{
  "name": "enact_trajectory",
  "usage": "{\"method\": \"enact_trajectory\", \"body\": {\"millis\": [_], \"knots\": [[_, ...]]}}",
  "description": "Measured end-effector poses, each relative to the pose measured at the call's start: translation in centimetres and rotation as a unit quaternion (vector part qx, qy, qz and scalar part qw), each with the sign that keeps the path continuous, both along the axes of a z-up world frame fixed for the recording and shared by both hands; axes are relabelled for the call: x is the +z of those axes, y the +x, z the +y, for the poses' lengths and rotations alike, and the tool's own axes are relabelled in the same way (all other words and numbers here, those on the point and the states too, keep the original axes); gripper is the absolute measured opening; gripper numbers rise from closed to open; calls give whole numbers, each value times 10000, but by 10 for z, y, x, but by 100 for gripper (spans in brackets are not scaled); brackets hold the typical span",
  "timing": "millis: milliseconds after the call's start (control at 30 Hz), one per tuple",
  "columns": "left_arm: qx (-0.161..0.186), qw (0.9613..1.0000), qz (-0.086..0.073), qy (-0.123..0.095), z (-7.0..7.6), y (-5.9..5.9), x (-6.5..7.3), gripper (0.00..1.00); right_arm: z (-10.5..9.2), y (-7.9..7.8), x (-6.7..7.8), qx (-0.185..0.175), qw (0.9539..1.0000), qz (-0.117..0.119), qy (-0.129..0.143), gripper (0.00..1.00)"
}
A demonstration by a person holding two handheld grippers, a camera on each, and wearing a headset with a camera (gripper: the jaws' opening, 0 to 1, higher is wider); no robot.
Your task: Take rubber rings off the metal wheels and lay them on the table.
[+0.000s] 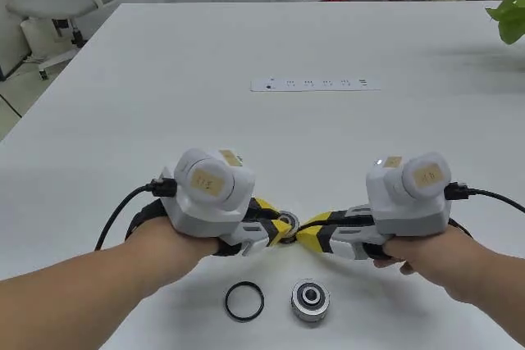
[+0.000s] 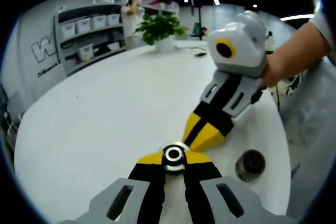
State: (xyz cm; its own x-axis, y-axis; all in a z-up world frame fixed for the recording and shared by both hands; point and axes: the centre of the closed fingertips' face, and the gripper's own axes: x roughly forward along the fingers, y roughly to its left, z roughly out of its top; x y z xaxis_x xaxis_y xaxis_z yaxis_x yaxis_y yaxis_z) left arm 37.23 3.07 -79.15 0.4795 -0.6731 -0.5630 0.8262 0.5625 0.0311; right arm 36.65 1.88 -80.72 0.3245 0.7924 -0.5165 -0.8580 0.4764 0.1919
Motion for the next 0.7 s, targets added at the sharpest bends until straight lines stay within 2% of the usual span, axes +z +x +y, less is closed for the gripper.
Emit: {"method": "enact_trajectory", "body": {"millis": [200,400,533,700], "knots": [[8,10000,-25,40,0,0,0,13,-1,3,0,-148,9998,-15,-143,0],[-3,9999,-48,90,0,0,0,13,-1,3,-1,-47,9975,-382,-599,0],[-3,9999,-56,114,0,0,0,13,-1,3,-1,-13,9967,-440,-680,0],[21,9999,-63,113,0,0,0,13,-2,3,1,-87,9972,-392,-624,0]]}}
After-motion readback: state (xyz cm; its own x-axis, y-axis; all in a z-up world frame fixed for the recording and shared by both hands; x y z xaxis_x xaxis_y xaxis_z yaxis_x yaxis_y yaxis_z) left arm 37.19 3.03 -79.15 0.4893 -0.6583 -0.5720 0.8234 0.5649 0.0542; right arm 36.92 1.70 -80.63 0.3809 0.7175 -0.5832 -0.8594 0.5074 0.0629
